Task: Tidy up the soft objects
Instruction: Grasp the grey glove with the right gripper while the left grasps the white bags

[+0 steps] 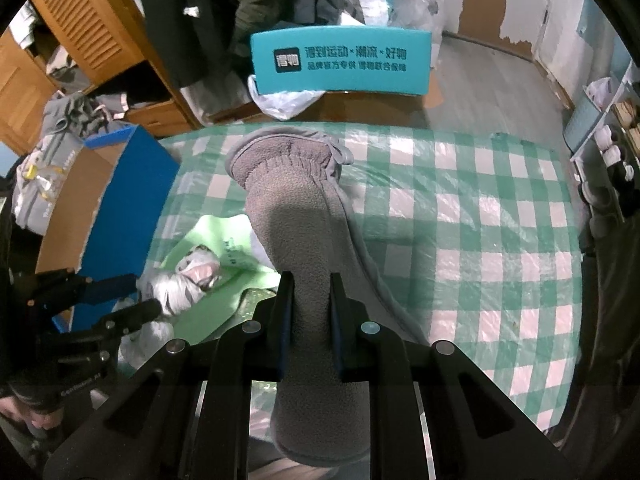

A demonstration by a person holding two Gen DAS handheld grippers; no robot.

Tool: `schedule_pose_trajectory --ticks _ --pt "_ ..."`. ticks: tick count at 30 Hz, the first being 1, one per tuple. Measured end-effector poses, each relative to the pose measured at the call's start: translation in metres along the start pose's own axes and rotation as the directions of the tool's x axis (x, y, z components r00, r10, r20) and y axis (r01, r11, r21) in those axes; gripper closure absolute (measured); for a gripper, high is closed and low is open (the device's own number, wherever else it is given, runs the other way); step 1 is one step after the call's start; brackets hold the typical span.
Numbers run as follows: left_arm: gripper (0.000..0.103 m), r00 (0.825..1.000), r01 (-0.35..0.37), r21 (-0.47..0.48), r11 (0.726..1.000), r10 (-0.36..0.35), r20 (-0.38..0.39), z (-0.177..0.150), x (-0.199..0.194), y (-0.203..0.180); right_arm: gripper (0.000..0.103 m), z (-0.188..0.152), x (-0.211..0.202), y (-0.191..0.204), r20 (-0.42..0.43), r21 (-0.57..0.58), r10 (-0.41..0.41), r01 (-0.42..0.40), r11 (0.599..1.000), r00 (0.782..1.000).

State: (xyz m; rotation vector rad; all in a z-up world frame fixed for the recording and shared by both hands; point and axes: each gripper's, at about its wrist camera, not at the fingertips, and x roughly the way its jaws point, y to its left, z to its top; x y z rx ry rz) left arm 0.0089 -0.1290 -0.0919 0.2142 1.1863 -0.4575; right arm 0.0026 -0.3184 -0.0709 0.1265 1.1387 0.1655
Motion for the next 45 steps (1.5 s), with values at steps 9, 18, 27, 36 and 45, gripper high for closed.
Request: schedule_pose_trajectory --ticks 9,18,27,36,45 --pt "0.072 0.997 -0.019 -0.023 1.000 0.021 0.069 0.005 -0.028 0.008 0.088 -0.004 -0.019 0.015 0.030 -0.031 0.015 -0.014 0.999 0.999" --pt "0.072 0.993 -0.040 -0.046 0.998 0.045 0.108 0.004 -0.047 0.017 0.088 -0.004 -0.030 0.034 0.050 -0.065 0.042 -0.038 0.997 0.998" --pt "0.072 0.987 -0.070 -0.082 0.994 0.081 0.140 0.002 -0.064 0.034 0.088 0.001 -0.038 0.057 0.063 -0.103 0.073 -0.066 0.992 0.995" --pt "0.072 0.979 -0.089 -0.129 0.988 0.110 0.172 -0.004 -0.083 0.062 0.088 0.012 -0.040 0.089 0.070 -0.147 0.100 -0.089 0.985 0.993" --pt "0.072 0.968 -0.121 -0.189 0.975 0.158 0.197 -0.013 -0.101 0.092 0.088 0.025 -0.040 0.125 0.077 -0.196 0.126 -0.109 0.974 0.989"
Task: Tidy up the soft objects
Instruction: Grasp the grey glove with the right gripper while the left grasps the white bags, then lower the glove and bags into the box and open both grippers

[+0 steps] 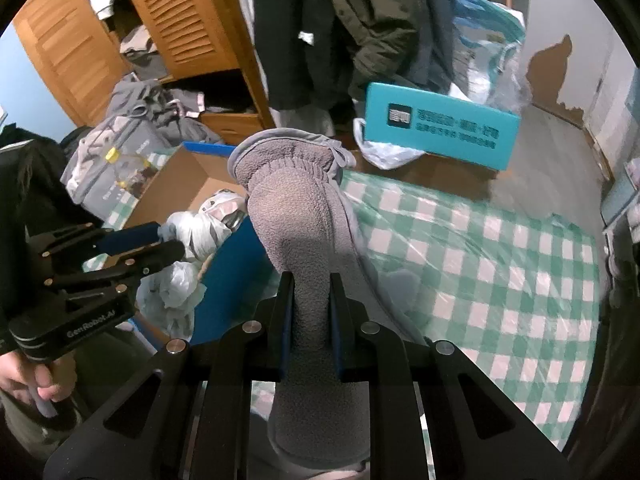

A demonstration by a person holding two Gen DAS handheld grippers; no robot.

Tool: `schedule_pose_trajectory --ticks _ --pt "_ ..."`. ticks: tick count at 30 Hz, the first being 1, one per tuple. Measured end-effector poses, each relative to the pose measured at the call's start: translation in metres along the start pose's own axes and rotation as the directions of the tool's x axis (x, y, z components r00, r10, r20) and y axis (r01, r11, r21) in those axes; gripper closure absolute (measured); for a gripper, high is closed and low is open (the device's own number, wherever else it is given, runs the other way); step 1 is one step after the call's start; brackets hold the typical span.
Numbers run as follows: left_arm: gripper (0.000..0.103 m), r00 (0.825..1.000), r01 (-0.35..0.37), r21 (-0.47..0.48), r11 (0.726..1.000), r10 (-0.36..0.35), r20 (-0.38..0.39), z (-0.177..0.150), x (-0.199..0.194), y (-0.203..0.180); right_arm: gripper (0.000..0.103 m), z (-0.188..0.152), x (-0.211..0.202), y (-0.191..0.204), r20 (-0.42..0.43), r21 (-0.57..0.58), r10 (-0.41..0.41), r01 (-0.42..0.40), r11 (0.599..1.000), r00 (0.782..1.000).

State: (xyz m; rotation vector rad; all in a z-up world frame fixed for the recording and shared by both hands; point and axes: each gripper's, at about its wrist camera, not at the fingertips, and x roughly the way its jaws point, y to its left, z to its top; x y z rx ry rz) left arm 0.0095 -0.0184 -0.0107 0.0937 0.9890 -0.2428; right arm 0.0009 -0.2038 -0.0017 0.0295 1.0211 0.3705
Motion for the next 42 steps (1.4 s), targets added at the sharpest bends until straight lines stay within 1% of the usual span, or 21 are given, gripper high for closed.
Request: schedule_pose_trajectory --ticks 9,24,35,42 --pt "0.072 0.999 -0.037 -0.061 0.997 0.039 0.021 -0.004 -0.009 0.039 0.088 0.019 0.016 0.035 -0.009 -0.042 0.031 -0.031 0.999 0.999" --pt "0.072 0.993 -0.112 -0.160 0.981 0.117 0.018 -0.019 -0.013 0.105 0.088 0.046 0.043 0.099 -0.038 -0.113 0.069 -0.073 0.991 0.997" --pt "0.072 0.988 -0.152 -0.220 0.964 0.148 -0.037 -0.034 0.005 0.145 0.088 0.058 0.089 0.149 -0.119 -0.138 0.097 -0.113 0.984 0.988" --pt "0.072 0.981 -0.189 -0.224 0.956 0.174 -0.086 -0.044 0.018 0.157 0.088 0.054 0.119 0.171 -0.172 -0.172 0.081 -0.111 0.979 0.982"
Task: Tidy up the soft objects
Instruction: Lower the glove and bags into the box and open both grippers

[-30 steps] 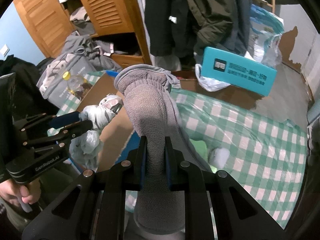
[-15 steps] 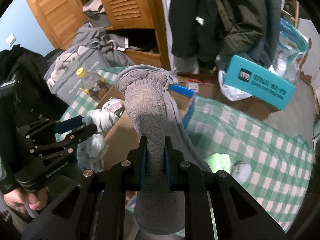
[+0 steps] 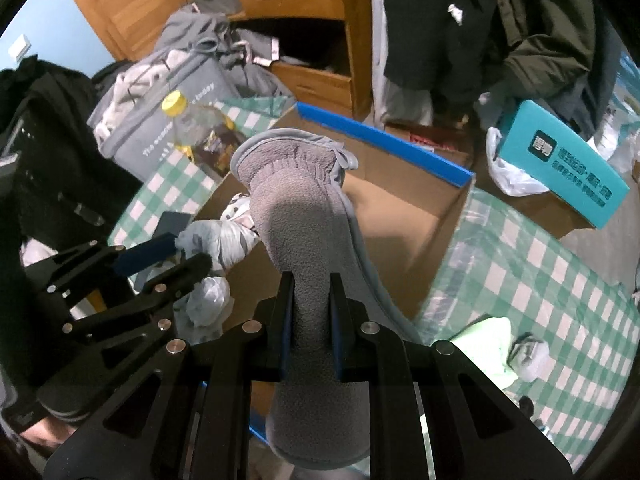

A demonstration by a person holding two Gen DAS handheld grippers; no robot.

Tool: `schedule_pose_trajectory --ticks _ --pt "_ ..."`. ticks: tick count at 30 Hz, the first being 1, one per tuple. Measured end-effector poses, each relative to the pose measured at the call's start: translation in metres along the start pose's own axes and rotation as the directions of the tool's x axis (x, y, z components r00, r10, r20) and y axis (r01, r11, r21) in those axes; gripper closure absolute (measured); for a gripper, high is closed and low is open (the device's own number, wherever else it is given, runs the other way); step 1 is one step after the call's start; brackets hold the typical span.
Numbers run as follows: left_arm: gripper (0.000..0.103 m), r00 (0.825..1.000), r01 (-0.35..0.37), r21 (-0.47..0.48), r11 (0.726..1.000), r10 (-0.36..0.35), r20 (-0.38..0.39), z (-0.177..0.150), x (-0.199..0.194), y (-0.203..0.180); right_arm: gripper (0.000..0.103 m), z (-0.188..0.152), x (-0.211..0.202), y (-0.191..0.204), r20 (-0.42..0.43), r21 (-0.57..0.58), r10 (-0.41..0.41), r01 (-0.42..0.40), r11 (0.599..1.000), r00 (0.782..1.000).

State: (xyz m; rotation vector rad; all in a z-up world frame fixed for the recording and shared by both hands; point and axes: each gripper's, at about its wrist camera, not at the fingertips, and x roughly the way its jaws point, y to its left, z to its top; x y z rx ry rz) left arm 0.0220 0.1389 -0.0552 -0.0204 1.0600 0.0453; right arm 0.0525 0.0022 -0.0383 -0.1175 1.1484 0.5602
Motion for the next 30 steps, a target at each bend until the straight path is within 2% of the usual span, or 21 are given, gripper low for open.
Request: schedule_pose_trajectory --ticks 10,12,16,18,22,24,26,30 --pt "0.070 1.000 -0.016 -0.009 1.000 0.016 -0.027 -0.001 0.008 0.005 0.088 0.004 0.019 0.006 -0.032 -0.004 0.010 -0.010 1.000 0.999" --pt "0.070 1.000 -0.017 -0.011 1.000 0.017 -0.023 0.000 0.008 0.005 0.085 0.004 0.021 0.005 -0.033 0.002 0.010 -0.010 1.000 0.999" --pt "0.061 0.999 -0.024 -0.019 1.000 0.023 -0.033 0.000 0.009 0.005 0.080 0.004 0.020 0.003 -0.030 0.018 0.022 -0.022 1.000 0.999" --pt "0.056 0.999 -0.024 -0.018 1.000 0.024 -0.031 0.001 0.010 0.005 0.072 0.005 0.018 0.002 -0.025 0.022 0.019 -0.018 1.000 1.000" --pt "0.043 1.000 -0.020 -0.018 1.000 0.020 -0.020 0.001 0.007 0.004 0.065 0.006 0.009 -0.002 -0.006 0.037 0.015 -0.015 0.999 1.000" --pt "0.040 1.000 -0.018 -0.014 1.000 0.018 -0.009 0.002 0.004 0.002 0.054 0.005 0.004 -0.003 0.006 0.043 0.013 -0.014 0.999 1.000" --pt "0.036 1.000 -0.017 -0.010 1.000 0.017 -0.002 0.002 0.000 -0.001 0.048 0.004 -0.002 -0.004 0.021 0.045 0.007 -0.008 0.999 1.000" --pt "0.030 1.000 -0.009 -0.001 1.000 0.009 0.016 0.004 -0.006 -0.007 0.042 0.001 -0.012 -0.009 0.036 0.048 -0.004 0.002 0.999 0.999"
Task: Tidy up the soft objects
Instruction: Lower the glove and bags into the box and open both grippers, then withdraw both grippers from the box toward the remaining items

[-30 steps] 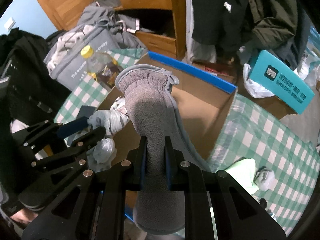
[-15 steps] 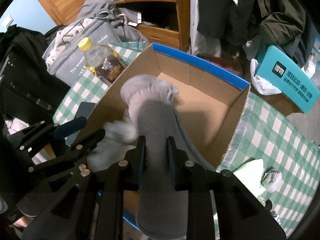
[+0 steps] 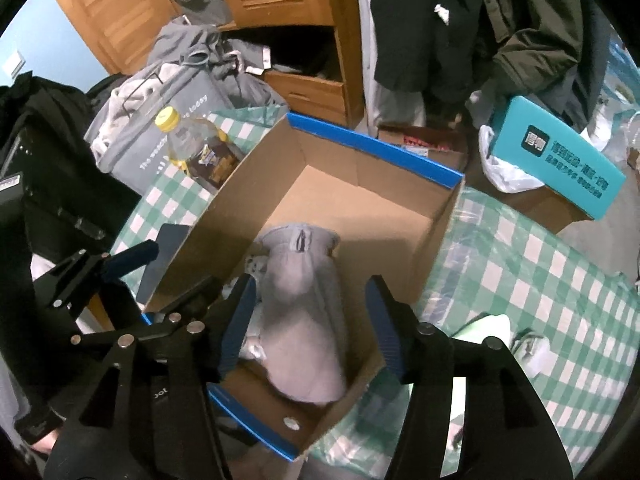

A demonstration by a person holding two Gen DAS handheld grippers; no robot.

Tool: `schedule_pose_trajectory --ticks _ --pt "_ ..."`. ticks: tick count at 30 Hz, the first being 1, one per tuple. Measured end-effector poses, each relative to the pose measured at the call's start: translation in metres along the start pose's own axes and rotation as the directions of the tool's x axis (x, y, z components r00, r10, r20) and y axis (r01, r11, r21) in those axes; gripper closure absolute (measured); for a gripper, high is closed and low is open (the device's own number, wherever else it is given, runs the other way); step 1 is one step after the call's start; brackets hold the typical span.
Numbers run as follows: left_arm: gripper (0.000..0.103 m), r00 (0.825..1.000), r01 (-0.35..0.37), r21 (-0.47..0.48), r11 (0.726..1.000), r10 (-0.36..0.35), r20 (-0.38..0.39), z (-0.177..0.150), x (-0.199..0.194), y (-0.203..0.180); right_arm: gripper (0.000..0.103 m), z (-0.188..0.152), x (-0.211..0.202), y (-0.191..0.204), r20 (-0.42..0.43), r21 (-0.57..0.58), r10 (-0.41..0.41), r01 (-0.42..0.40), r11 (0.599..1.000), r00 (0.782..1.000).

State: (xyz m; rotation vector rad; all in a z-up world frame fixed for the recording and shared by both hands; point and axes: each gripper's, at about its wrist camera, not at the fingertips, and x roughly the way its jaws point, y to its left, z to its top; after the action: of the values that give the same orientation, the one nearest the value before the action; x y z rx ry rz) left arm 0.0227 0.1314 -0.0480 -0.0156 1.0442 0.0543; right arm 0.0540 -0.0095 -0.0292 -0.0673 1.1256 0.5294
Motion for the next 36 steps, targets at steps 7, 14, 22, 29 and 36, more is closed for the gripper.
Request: schedule_pose_trajectory --ticks 7,14,22,29,36 --pt "0.022 1.000 0.010 0.022 1.000 -0.010 0.024 0.001 -0.009 -0.014 0.040 -0.010 -0.015 -0.016 0.013 0.013 -0.038 0.038 0.999 0.999" --pt "0.022 0.999 0.031 0.066 0.997 -0.032 0.026 0.002 -0.013 -0.040 0.038 -0.023 -0.030 -0.043 0.021 0.055 -0.079 0.078 0.995 0.997" --pt "0.022 0.998 0.053 0.139 0.989 -0.057 0.027 0.000 -0.017 -0.076 0.038 -0.041 -0.050 -0.077 0.038 0.101 -0.120 0.115 0.988 0.992" --pt "0.022 0.997 0.067 0.195 0.978 -0.071 0.011 -0.003 -0.015 -0.107 0.038 -0.061 -0.062 -0.110 0.031 0.151 -0.154 0.148 0.977 0.988" --pt "0.022 0.997 0.081 0.243 0.967 -0.083 -0.003 -0.005 -0.015 -0.135 0.038 -0.080 -0.074 -0.137 0.030 0.186 -0.178 0.169 0.968 0.984"
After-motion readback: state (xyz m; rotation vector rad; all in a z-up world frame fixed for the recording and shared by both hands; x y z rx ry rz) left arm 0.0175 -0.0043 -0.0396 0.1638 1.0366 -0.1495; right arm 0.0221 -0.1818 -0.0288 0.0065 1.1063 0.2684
